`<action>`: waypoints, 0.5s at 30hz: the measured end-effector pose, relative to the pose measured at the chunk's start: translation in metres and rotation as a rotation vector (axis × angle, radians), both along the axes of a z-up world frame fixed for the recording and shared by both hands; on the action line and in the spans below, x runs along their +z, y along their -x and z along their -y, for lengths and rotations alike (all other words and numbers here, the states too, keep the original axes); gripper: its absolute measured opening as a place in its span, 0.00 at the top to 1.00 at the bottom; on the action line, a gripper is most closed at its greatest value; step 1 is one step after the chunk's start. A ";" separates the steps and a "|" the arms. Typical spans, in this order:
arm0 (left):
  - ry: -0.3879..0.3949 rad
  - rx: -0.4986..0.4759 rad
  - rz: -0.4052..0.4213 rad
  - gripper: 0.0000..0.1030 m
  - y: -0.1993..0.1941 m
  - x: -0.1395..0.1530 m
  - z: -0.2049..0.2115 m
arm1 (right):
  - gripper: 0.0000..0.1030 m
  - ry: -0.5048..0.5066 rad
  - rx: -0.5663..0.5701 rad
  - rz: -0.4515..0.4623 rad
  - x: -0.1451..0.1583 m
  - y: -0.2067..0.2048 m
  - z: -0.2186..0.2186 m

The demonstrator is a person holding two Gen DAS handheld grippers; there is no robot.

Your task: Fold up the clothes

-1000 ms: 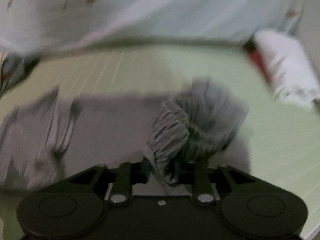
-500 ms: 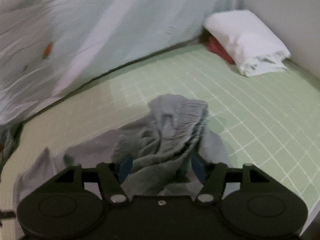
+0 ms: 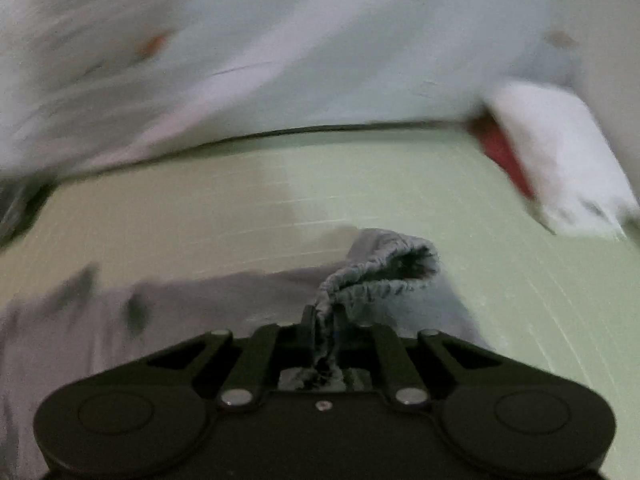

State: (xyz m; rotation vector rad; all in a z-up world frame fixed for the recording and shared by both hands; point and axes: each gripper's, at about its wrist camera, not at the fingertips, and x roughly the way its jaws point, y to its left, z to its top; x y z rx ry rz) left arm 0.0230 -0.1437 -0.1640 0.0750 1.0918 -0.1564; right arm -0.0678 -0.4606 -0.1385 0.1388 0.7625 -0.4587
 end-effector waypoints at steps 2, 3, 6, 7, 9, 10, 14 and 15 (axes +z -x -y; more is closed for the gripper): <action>0.002 -0.012 -0.001 0.00 0.000 -0.001 0.000 | 0.73 -0.012 -0.005 -0.044 -0.010 -0.006 -0.011; 0.003 -0.017 0.000 0.00 0.000 -0.001 0.001 | 0.58 -0.025 -0.029 -0.059 -0.013 -0.007 -0.014; 0.010 -0.017 -0.008 0.00 -0.002 -0.003 -0.001 | 0.45 -0.044 -0.031 -0.088 -0.019 -0.012 -0.020; 0.013 -0.016 -0.011 0.00 -0.002 -0.004 -0.001 | 0.41 -0.046 -0.016 -0.094 -0.021 -0.013 -0.023; 0.018 -0.015 -0.017 0.00 -0.004 -0.006 -0.003 | 0.28 -0.030 0.001 -0.125 -0.027 -0.020 -0.026; 0.019 -0.016 -0.020 0.00 -0.004 -0.006 -0.003 | 0.28 -0.018 0.005 -0.146 -0.032 -0.024 -0.028; 0.019 -0.023 -0.024 0.00 -0.006 -0.008 -0.005 | 0.26 0.011 0.000 -0.179 -0.044 -0.031 -0.031; 0.019 -0.022 -0.023 0.00 -0.006 -0.008 -0.006 | 0.41 0.010 -0.018 -0.160 -0.044 -0.029 -0.029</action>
